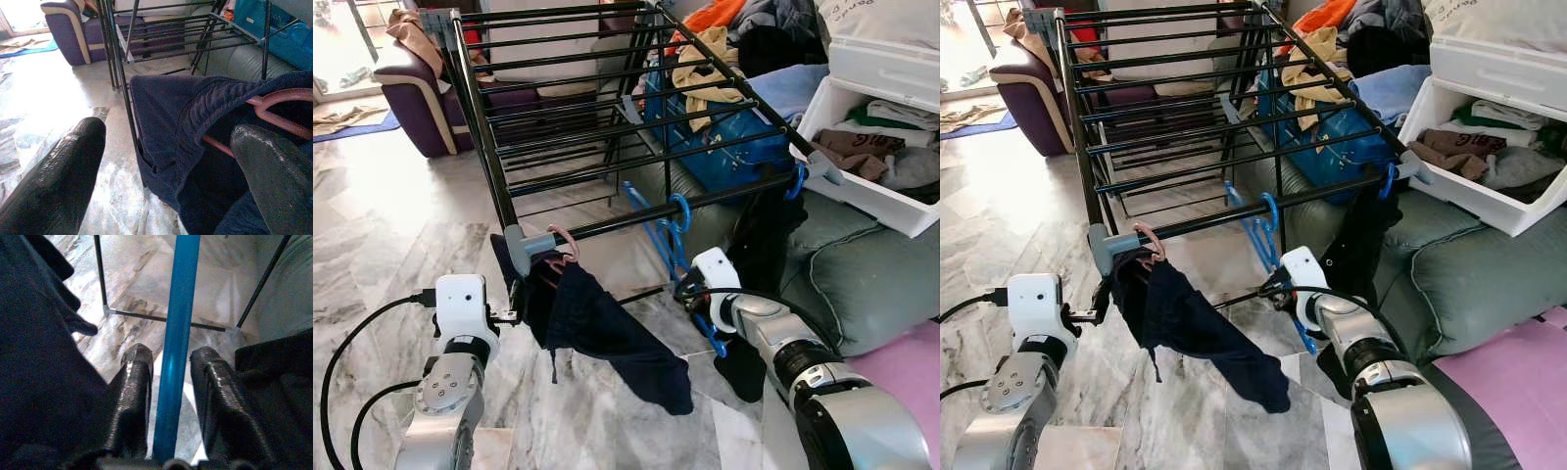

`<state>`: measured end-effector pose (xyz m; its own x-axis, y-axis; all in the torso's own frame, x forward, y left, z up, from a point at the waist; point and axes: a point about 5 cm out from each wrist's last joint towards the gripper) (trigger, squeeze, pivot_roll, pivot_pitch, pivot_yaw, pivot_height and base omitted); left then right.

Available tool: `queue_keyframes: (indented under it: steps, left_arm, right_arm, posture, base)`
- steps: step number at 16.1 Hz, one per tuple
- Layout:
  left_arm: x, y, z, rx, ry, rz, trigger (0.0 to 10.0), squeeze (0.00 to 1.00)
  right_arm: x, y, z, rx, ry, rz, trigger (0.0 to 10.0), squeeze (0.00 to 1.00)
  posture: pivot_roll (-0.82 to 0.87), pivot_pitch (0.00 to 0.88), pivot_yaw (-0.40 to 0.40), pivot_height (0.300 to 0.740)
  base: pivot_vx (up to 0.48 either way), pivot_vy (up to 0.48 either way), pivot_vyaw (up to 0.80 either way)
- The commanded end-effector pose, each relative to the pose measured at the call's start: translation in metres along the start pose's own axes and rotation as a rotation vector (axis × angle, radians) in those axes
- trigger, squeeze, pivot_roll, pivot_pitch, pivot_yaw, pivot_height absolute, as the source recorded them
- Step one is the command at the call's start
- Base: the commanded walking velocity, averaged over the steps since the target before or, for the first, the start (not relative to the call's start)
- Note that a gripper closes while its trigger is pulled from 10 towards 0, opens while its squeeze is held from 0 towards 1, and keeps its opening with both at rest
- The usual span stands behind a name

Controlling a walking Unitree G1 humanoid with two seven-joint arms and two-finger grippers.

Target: Hang hanger

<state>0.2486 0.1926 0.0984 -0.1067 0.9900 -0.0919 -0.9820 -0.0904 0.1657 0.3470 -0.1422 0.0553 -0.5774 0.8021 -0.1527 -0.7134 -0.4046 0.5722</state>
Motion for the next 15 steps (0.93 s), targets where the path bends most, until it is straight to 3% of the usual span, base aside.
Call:
queue_keyframes:
  steps: [1,10,15]
  left_arm:
    - [-0.001,-0.001,0.000,0.003,0.003,0.005,10.0,0.00]
    - [-0.003,-0.002,-0.001,-0.007,0.006,0.002,10.0,0.00]
    - [-0.007,-0.002,-0.001,-0.011,-0.008,-0.027,10.0,0.00]
  right_arm:
    - [-0.001,0.001,-0.001,-0.004,0.016,-0.004,10.0,1.00]
    - [-0.009,0.008,0.005,-0.122,0.022,-0.072,10.0,1.00]
    - [-0.003,0.028,-0.002,-0.240,0.029,-0.130,10.0,1.00]
  posture:
    - [0.12,0.048,-0.041,0.740]
    - [0.10,0.035,-0.043,0.740]
    - [0.08,0.029,-0.034,0.740]
  base:
    - [0.000,0.000,0.00]
    - [0.000,0.000,0.00]
    - [0.000,0.000,0.00]
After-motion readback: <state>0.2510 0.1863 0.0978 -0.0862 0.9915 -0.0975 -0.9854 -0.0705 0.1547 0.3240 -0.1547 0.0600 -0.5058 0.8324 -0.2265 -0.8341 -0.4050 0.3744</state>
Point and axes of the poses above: a point about 5 cm out from each wrist's last joint towards the gripper, its own y axis pointing back from the gripper into the wrist, its own z axis along the axis of the wrist's last joint, x = y × z, and after that the axes turned 8 degrees about y, right-handed
